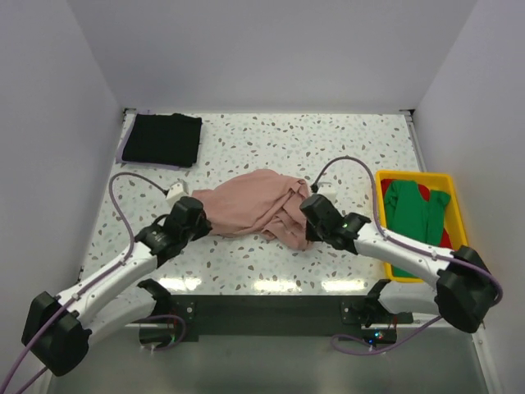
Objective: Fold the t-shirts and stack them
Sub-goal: Flatten the tshirt out
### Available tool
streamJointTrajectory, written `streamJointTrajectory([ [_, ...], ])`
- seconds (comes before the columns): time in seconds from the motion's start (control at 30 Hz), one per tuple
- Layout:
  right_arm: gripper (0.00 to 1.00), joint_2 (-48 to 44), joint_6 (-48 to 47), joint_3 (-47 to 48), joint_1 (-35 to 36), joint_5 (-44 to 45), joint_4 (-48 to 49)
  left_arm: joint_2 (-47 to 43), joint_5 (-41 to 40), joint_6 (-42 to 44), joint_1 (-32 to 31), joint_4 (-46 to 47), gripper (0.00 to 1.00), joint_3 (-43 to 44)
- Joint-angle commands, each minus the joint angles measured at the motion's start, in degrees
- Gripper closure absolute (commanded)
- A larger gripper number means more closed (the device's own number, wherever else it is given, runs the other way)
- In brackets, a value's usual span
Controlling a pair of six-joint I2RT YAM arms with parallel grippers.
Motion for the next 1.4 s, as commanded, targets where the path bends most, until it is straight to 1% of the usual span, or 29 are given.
streamJointTrajectory([
  [0.0,1.0,-7.8,-3.3,7.9,-0.7,9.8,-6.9,-4.7,-7.1,4.8,0.1,-4.7,1.0,7.4],
  [0.03,1.0,-8.8,-3.9,9.2,-0.8,10.7,-9.9,-5.4,-8.1,5.4,0.2,-5.9,1.0,10.5],
  [0.1,1.0,-12.1,-5.7,11.9,-1.2,12.9,-12.6,-7.3,-11.3,6.7,0.3,-8.0,1.0,13.9],
  [0.13,1.0,-13.1,-6.2,14.9,-1.3,15.0,-15.3,-7.8,-12.2,8.3,0.4,-9.6,1.0,17.5],
  [0.2,1.0,-15.3,-8.0,19.8,-1.5,16.7,-17.6,-9.2,-15.0,10.2,0.4,-12.3,1.0,23.2],
  [0.27,1.0,-16.6,-9.3,23.4,-1.5,19.2,-20.7,-10.1,-17.1,11.4,0.4,-13.5,1.0,26.6],
  [0.3,1.0,-17.1,-10.5,27.1,-1.5,20.2,-21.8,-10.9,-17.8,12.1,0.4,-13.9,1.0,28.4],
  [0.33,1.0,-18.0,-11.3,29.1,-1.5,21.2,-23.4,-11.2,-18.1,13.3,0.4,-14.7,1.0,31.6],
  [0.5,1.0,-19.8,-15.3,41.3,-1.5,22.8,-27.5,-12.5,-20.8,15.8,0.4,-17.7,1.0,41.8],
  [0.6,1.0,-20.7,-17.1,46.2,-1.5,24.5,-28.5,-12.6,-22.6,17.0,0.4,-19.0,1.0,46.2],
  [0.67,1.0,-20.9,-18.1,47.5,-1.6,26.1,-28.2,-12.5,-24.1,17.5,0.4,-19.1,1.0,47.7],
  [0.77,1.0,-19.8,-20.5,47.8,-1.5,26.9,-24.9,-10.8,-25.8,18.5,0.3,-17.8,1.0,48.2],
  [0.83,1.0,-17.7,-22.8,47.4,-1.4,27.3,-20.8,-9.0,-26.1,18.7,0.4,-15.5,1.0,47.2],
  [0.87,1.0,-15.2,-24.2,47.0,-1.6,27.6,-18.9,-6.6,-26.2,19.0,0.4,-14.4,1.0,46.8],
  [0.9,1.0,-13.3,-27.3,46.1,-1.9,28.2,-14.0,-5.0,-26.5,19.4,0.4,-11.9,1.0,45.7],
  [0.93,1.0,-11.6,-29.1,45.5,-2.8,27.5,-11.3,-3.2,-26.2,19.7,0.6,-10.3,1.0,45.3],
  [0.97,1.0,-7.0,-30.3,45.3,-7.4,25.8,-9.1,0.8,-24.7,20.1,2.5,-8.6,1.0,45.0],
  [1.0,1.0,-4.6,-29.4,45.7,-11.5,15.3,-6.6,3.0,-22.1,20.6,4.8,-5.4,1.0,44.8],
  [1.03,1.0,-2.0,-27.8,46.1,-16.2,9.3,-5.8,5.2,-18.3,20.3,7.8,-3.6,1.0,44.5],
  [1.07,1.0,1.2,-26.2,46.6,-20.5,2.8,-4.5,9.7,-9.2,19.8,14.2,-1.7,1.0,44.1],
  [1.1,1.0,7.4,-24.4,48.0,-26.0,-1.1,-1.7,12.2,-5.2,19.5,16.7,2.8,1.0,43.4],
  [1.13,1.0,11.7,-24.0,49.6,-27.6,-5.2,-1.1,14.9,-2.2,19.5,18.6,4.8,1.0,43.5],
  [1.17,0.9,15.5,-24.1,51.7,-29.3,-6.5,-0.9,21.1,1.4,19.2,21.4,6.2,1.0,44.0],
  [1.2,0.8,19.1,-24.3,56.7,-29.8,-7.5,-1.6,24.4,4.1,19.2,22.8,8.1,0.95,46.2],
  [1.23,0.67,26.9,-24.2,59.7,-30.3,-8.3,-2.6,27.9,6.8,18.9,24.1,7.9,0.8,48.0],
  [1.27,0.48,30.2,-23.8,66.1,-31.4,-10.4,-4.4,33.5,10.8,18.5,25.9,7.1,0.67,51.2],
  [1.3,0.43,33.7,-23.7,69.3,-31.7,-11.2,-9.5,35.4,12.5,18.5,26.6,6.9,0.56,52.2],
  [1.33,0.36,36.8,-23.5,71.4,-31.9,-11.6,-11.7,36.3,13.8,18.5,27.2,6.9,0.38,52.5],
  [1.37,0.31,36.8,-23.3,72.1,-32.1,-11.0,-12.7,35.7,13.4,18.4,27.2,6.9,0.31,52.2],
])
